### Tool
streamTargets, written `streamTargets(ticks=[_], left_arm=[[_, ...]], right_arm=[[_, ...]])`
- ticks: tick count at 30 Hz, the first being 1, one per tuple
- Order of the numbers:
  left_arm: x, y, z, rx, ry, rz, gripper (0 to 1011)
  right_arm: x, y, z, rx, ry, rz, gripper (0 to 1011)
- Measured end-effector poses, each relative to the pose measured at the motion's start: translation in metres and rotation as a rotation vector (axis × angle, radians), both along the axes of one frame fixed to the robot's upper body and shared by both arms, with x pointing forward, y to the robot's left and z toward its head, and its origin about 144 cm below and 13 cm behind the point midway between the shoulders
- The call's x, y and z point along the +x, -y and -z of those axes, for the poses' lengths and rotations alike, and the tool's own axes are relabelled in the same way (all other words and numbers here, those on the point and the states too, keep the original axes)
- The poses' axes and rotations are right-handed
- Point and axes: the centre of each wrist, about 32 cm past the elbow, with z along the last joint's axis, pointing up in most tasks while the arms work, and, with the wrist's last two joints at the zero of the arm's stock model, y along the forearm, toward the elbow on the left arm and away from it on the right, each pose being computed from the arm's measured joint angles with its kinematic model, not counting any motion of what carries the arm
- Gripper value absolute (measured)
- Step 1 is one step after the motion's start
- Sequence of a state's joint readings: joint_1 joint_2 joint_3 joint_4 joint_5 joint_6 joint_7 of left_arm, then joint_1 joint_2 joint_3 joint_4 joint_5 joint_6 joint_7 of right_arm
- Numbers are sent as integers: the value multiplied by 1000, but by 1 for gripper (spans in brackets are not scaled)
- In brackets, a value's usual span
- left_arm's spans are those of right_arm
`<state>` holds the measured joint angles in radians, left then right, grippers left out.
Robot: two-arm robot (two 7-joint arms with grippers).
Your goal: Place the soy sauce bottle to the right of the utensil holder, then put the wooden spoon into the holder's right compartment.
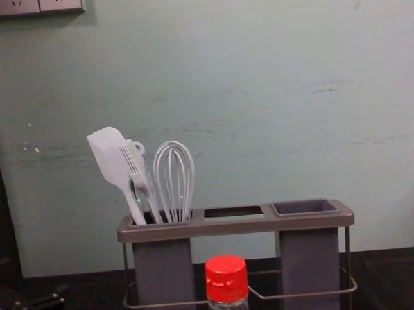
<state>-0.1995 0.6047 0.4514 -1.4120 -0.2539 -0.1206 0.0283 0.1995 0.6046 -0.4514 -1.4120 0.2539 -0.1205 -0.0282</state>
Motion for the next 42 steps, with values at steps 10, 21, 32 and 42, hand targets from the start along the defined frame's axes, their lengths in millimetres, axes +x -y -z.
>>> streamTargets(ticks=[10, 21, 32, 42], left_arm=[[0, 0, 0, 0, 0, 0, 1011], [0, 0, 0, 0, 0, 0, 1011], [0, 0, 0, 0, 0, 0, 1011], [0, 0, 0, 0, 0, 0, 1011]], right_arm=[[0, 0, 0, 0, 0, 0, 1003], [0, 0, 0, 0, 0, 0, 1002], [0, 0, 0, 0, 0, 0, 1002], [0, 0, 0, 0, 0, 0, 1002]])
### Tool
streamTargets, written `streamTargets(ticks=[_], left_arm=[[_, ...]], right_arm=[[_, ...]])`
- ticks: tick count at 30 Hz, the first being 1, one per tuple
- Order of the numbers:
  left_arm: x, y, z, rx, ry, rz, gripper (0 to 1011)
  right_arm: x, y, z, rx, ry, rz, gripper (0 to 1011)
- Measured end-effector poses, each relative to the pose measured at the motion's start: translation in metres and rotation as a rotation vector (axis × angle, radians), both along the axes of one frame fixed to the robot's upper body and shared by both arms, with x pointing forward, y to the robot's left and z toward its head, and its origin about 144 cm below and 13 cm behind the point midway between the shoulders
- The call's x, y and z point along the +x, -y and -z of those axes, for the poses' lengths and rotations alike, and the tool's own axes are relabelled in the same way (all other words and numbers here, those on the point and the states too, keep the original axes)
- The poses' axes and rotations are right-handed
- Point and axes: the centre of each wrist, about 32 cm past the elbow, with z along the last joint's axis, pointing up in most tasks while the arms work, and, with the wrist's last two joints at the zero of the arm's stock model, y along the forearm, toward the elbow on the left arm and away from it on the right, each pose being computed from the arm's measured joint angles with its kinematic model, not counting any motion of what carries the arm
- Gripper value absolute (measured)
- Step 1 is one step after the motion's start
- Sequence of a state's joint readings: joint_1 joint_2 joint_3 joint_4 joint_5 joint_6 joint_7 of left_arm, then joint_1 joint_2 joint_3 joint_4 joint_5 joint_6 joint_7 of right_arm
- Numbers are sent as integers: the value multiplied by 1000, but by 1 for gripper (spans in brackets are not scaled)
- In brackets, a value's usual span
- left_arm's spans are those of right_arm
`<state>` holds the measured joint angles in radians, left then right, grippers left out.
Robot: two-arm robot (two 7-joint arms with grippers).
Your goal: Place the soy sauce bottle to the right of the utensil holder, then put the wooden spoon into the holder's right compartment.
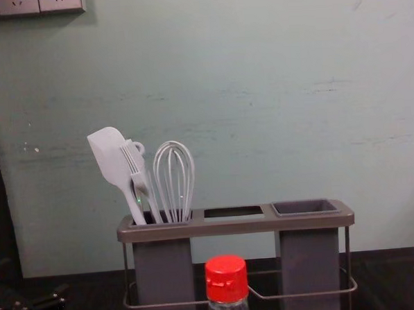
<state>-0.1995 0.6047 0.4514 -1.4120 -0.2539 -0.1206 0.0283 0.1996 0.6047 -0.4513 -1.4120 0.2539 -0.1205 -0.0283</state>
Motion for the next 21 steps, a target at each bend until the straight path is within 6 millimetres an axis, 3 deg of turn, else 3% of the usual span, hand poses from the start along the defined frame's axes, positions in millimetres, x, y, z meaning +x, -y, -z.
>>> streamTargets(ticks=[21], left_arm=[[0, 0, 0, 0, 0, 0, 1011]], right_arm=[[0, 0, 0, 0, 0, 0, 1002]])
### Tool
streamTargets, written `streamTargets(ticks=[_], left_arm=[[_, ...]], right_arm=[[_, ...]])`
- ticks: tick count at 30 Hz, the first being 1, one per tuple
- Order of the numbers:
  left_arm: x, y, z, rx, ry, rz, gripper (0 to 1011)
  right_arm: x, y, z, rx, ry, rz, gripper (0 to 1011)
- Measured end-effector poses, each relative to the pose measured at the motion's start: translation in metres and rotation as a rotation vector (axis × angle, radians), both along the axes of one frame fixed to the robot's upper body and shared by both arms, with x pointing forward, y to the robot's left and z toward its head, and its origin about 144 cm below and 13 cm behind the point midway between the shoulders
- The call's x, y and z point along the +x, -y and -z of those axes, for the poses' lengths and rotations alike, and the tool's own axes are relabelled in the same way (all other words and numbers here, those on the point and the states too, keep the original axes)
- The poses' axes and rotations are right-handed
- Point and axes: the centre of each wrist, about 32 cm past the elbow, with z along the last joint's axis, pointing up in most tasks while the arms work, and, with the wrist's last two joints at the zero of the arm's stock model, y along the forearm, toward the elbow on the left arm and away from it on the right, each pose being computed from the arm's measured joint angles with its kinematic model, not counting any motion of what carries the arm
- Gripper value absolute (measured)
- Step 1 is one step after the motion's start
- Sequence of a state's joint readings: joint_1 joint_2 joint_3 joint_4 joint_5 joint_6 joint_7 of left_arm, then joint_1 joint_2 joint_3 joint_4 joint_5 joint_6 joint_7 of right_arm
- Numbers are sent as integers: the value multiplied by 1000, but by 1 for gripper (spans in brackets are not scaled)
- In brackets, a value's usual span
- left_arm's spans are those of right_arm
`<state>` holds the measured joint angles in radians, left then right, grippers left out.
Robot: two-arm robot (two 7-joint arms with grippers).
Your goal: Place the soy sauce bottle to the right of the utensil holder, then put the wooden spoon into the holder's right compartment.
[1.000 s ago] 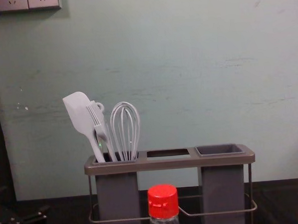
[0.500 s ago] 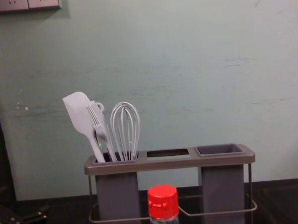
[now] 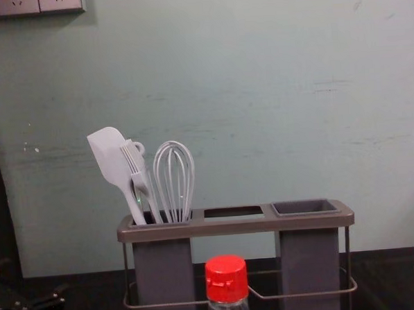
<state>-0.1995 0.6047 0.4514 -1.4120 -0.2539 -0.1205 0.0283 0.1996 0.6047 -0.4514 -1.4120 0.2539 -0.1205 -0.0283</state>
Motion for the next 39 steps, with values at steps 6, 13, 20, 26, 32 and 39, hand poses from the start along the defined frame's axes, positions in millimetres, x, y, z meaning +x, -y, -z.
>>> streamTargets(ticks=[6, 13, 20, 26, 32, 39], left_arm=[[0, 0, 0, 0, 0, 0, 1012], [0, 0, 0, 0, 0, 0, 1011], [0, 0, 0, 0, 0, 0, 1012], [0, 0, 0, 0, 0, 0, 1011], [0, 0, 0, 0, 0, 0, 1012], [0, 0, 0, 0, 0, 0, 1011]], right_arm=[[0, 0, 0, 4, 5, -2, 1002], [-8, 6, -2, 57, 27, -48, 1003], [-22, 14, -13, 140, 24, -88, 1002], [-45, 33, -24, 213, 17, -193, 1003], [-62, 48, -29, 262, -15, -314, 1003], [-70, 49, -34, 301, -36, -511, 1003]])
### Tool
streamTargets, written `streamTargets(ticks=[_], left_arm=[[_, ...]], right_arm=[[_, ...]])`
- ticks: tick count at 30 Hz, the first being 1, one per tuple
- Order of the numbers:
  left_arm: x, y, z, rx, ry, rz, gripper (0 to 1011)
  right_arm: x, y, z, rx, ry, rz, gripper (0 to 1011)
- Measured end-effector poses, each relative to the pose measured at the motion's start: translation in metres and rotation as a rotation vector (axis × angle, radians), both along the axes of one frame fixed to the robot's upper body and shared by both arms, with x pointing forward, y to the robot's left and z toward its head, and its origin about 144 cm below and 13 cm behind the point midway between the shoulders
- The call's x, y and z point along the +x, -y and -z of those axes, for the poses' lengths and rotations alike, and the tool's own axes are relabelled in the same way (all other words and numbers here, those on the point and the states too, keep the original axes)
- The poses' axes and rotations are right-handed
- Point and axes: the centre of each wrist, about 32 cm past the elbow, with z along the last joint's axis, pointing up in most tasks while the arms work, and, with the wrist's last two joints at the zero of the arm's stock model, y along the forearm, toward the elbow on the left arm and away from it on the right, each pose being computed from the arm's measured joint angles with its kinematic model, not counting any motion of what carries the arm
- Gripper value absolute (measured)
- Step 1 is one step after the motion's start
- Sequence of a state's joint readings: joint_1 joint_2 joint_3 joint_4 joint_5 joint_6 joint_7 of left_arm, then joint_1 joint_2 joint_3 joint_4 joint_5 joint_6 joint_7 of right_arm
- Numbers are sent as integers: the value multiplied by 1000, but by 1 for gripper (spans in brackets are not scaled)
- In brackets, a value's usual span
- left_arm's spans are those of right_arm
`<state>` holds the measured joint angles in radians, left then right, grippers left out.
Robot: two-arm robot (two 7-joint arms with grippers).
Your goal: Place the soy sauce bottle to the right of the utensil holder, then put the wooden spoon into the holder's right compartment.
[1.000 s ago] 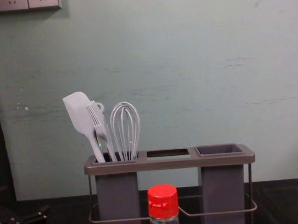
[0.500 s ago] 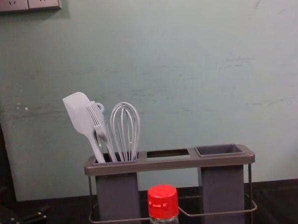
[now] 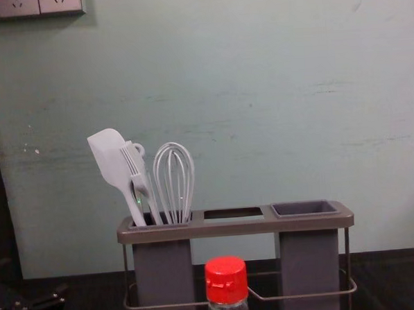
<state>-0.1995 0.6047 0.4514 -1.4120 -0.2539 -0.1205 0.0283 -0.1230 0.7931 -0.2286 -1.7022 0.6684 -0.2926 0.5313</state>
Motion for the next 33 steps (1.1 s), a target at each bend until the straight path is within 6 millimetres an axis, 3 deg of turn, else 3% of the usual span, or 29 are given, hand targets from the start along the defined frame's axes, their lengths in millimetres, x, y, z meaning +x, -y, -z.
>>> streamTargets(ticks=[15, 33], left_arm=[[0, 0, 0, 0, 0, 0, 1011], [0, 0, 0, 0, 0, 0, 1011]], right_arm=[[16, -49, -12, -68, 13, -395, 1003], [51, -89, -13, -49, -89, -473, 1003]])
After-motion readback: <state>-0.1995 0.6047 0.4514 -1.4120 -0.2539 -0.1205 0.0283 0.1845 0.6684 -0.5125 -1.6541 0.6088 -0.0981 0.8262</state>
